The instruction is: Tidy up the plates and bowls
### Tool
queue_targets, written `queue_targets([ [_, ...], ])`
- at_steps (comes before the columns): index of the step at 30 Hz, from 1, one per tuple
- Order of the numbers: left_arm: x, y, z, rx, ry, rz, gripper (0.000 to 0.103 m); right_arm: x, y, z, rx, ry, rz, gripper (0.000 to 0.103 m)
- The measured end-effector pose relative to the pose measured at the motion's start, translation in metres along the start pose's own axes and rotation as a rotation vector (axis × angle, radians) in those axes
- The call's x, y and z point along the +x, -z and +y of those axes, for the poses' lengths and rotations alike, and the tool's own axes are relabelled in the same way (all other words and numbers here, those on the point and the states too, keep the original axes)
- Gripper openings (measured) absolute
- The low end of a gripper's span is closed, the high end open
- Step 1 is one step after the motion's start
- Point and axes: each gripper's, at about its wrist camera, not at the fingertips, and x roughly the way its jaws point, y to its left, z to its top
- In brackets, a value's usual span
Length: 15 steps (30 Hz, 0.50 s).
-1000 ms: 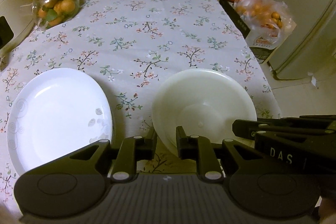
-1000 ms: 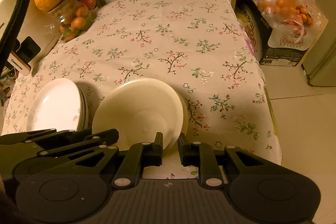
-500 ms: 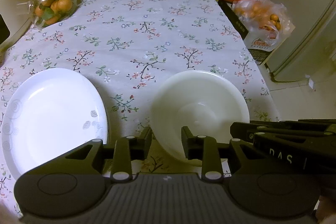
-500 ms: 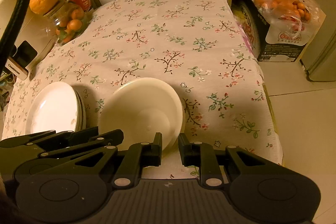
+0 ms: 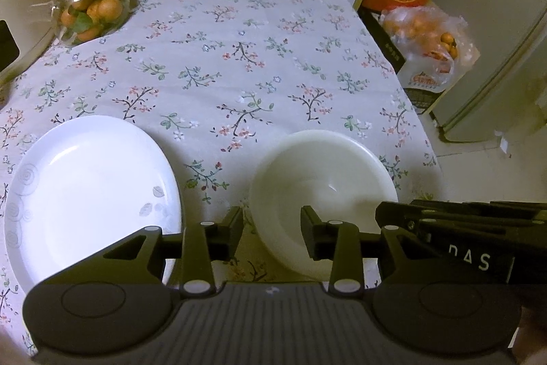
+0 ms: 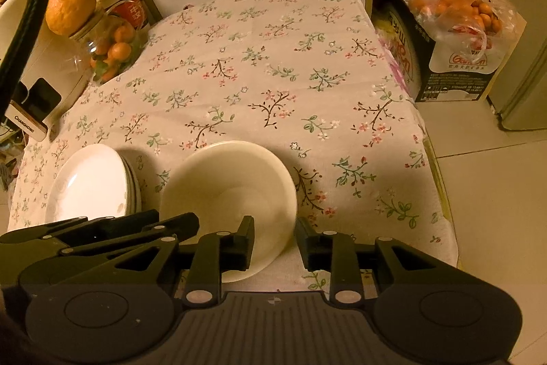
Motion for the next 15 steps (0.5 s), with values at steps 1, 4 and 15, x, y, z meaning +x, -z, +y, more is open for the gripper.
queue_targets([
  [1,-0.001,0.0,0.001,-0.005,0.003,-0.002,0.035,-0.001,0.0,0.0,0.0,-0.001,-0.003,0.027],
  [4,-0.004,-0.003,0.003,-0.017,0.015,-0.011,0.038,-0.003,-0.001,-0.001,0.005,-0.002,-0.013,0.03],
  [15,-0.011,-0.016,0.024,-0.116,0.064,-0.038,0.042,-0.011,-0.009,-0.021,0.105,0.0,-0.053,0.065],
])
